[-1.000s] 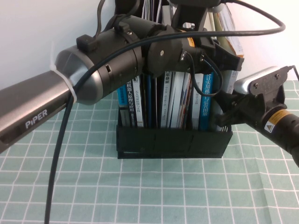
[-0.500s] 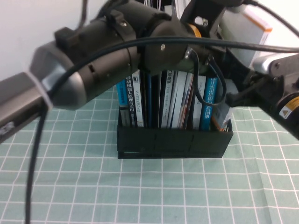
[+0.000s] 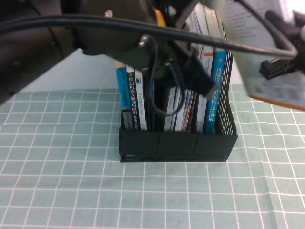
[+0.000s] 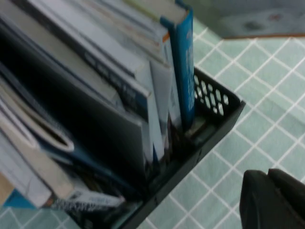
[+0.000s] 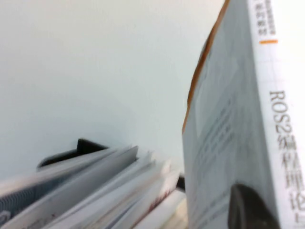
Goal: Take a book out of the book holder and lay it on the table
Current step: Pick up the right side book from the book shelf, then place the picked book on the book
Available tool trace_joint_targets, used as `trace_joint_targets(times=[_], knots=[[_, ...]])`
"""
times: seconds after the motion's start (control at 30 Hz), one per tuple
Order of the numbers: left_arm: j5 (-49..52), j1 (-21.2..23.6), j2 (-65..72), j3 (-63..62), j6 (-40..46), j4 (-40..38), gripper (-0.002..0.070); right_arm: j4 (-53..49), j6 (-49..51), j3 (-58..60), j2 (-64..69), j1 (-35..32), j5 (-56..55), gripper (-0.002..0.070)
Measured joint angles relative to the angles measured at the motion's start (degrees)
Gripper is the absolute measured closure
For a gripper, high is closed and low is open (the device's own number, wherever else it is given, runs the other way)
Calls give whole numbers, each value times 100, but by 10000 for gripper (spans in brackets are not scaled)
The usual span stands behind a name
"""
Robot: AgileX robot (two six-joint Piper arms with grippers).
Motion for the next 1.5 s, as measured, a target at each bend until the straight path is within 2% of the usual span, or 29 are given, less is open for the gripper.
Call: trace_joint_targets(times=[0.2,0.37,0.47,0.6,0.77,0.9,1.03,1.17,1.3,1.5], knots=[[523,0,-525,0,0,108,678,-385,-157,-204,-739,0,630,557],[803,0,-1269,0,-20,338,678,-1463,202,-763,-1167,0,1339,557],[1175,0,-1650,0,-25,534,678,-2435,991,-1160,-1286,0,1623,557],[1635,0,-2068,30,-190,608,678,-4236,2481,-1585,-1322,0,1647,557],[1568,0,-2677,574,-496,695,678,-6317,4083,-1770,-1322,231,1324,557],[1182,0,-3284,1562,-1007,735,678,-7894,5308,-1783,-1322,723,1222,557],[285,0,-4017,2795,-1712,851,678,-9237,6243,-1770,-1322,1240,1200,557],[-903,0,-4606,4033,-2509,882,678,-9477,6478,-1710,-1176,1624,1200,557],[-1910,0,-5032,5176,-3307,1060,678,-9485,6527,-1603,-744,1677,1255,557],[-2581,0,-5265,6020,-3908,1189,678,-9551,6068,-1486,-52,1677,1692,557]])
